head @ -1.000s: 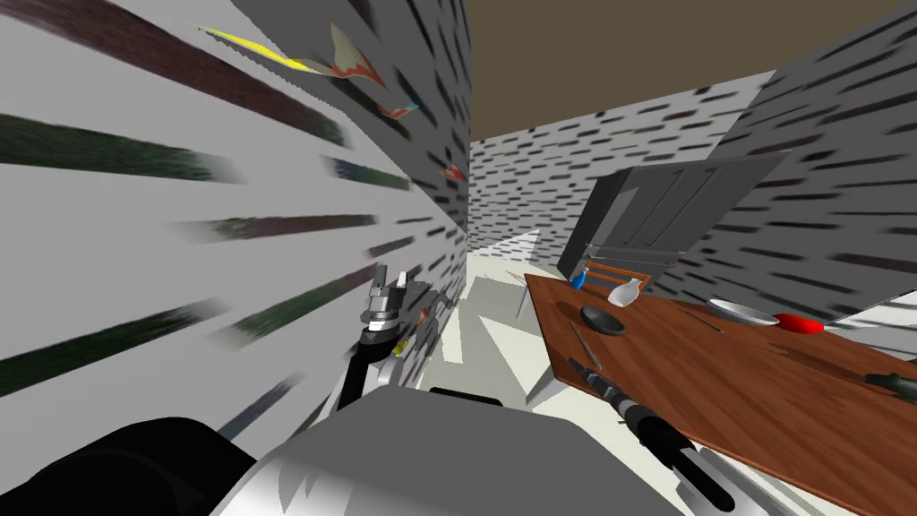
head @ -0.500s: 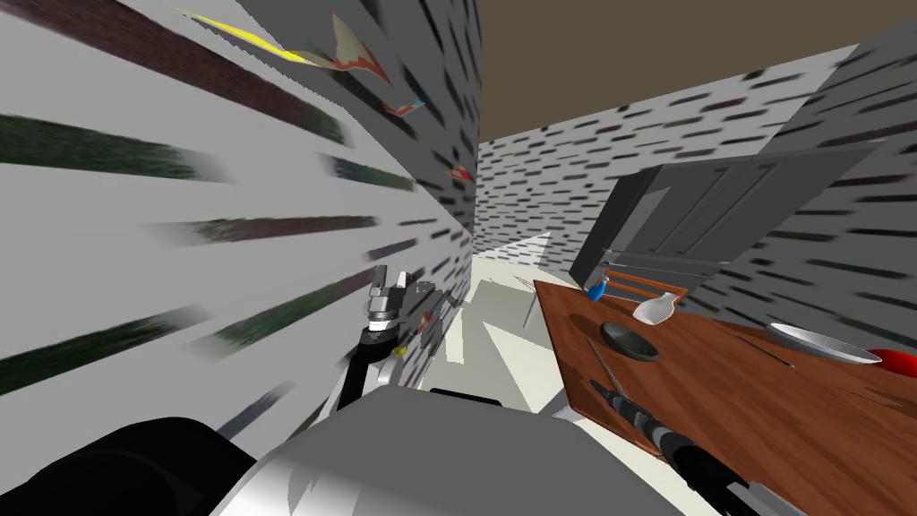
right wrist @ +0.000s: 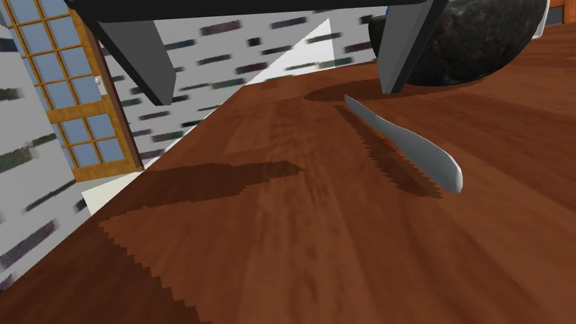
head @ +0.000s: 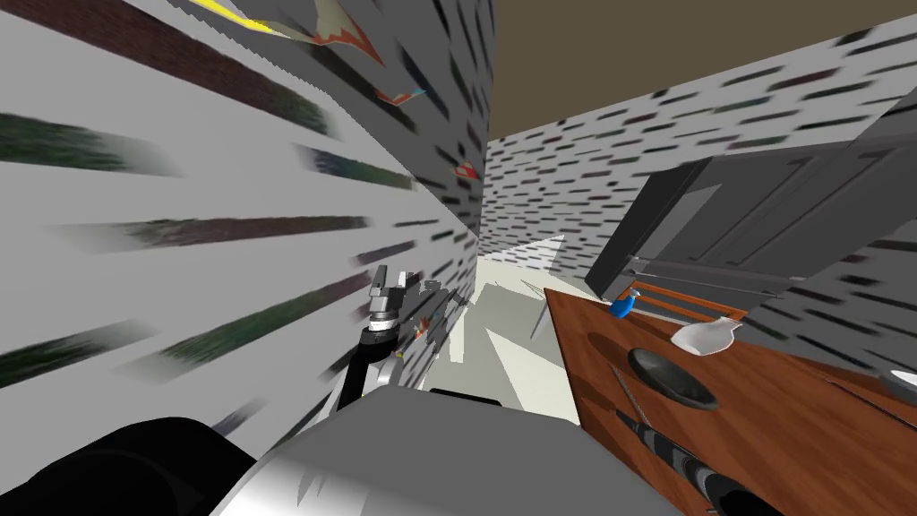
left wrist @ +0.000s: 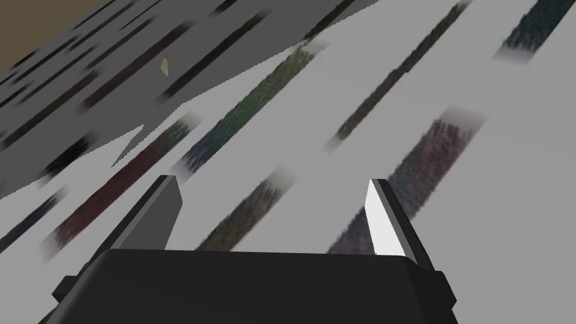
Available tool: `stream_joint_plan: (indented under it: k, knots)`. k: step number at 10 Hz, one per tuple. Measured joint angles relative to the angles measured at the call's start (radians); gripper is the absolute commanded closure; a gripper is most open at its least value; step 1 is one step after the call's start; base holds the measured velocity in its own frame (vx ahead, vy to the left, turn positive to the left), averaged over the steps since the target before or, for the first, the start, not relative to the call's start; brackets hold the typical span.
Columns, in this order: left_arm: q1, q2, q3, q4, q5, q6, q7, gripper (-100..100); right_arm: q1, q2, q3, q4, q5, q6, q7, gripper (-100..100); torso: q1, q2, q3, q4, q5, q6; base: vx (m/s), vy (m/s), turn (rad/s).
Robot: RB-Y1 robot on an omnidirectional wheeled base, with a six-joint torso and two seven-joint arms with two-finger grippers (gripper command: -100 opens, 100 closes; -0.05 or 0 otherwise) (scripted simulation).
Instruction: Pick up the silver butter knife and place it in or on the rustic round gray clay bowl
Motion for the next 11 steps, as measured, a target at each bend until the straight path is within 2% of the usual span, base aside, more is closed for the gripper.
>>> stream_joint_plan:
  k: [3,4,5,7,9,10,11]
  knots:
    - [0.000,0.000,0.000,0.000,0.000,0.000,0.000,0,0.003,-0.017,0.036,0.066,0.007,-0.014,-0.015,-100,0.003,0.006,0.003,0.001,0.001,0.001,0.092,-0.073,0.080]
    - [0.000,0.000,0.000,0.000,0.000,0.000,0.000,0,0.028,-0.031,0.044,0.058,0.005,-0.012,-0.023,-100,0.003,0.006,0.004,0.001,0.001,0.000,0.076,-0.061,0.056]
    - [0.000,0.000,0.000,0.000,0.000,0.000,0.000,0,0.016,-0.029,0.053,0.088,0.007,-0.022,-0.026,-100,0.004,0.007,0.004,0.001,0.001,0.001,0.089,-0.055,0.057]
    - [0.000,0.000,0.000,0.000,0.000,0.000,0.000,0,0.026,-0.038,0.074,0.115,0.008,-0.033,-0.038,-100,0.004,0.006,0.003,0.001,0.001,0.000,0.095,-0.089,0.103]
    - [0.000,0.000,0.000,0.000,0.000,0.000,0.000,0,0.018,-0.033,0.098,0.153,0.013,-0.043,-0.044,-100,0.001,0.007,0.004,0.001,0.000,0.001,0.050,-0.077,0.044]
    - [0.000,0.000,0.000,0.000,0.000,0.000,0.000,0,0.017,-0.033,0.099,0.156,0.013,-0.045,-0.045,0,0.005,0.009,0.005,0.002,0.001,0.001,0.006,-0.010,0.000]
    - [0.000,0.000,0.000,0.000,0.000,0.000,0.000,0,0.017,-0.033,0.099,0.156,0.013,-0.045,-0.045,-100,0.007,0.011,0.006,0.002,0.002,0.001,-0.030,-0.023,0.063]
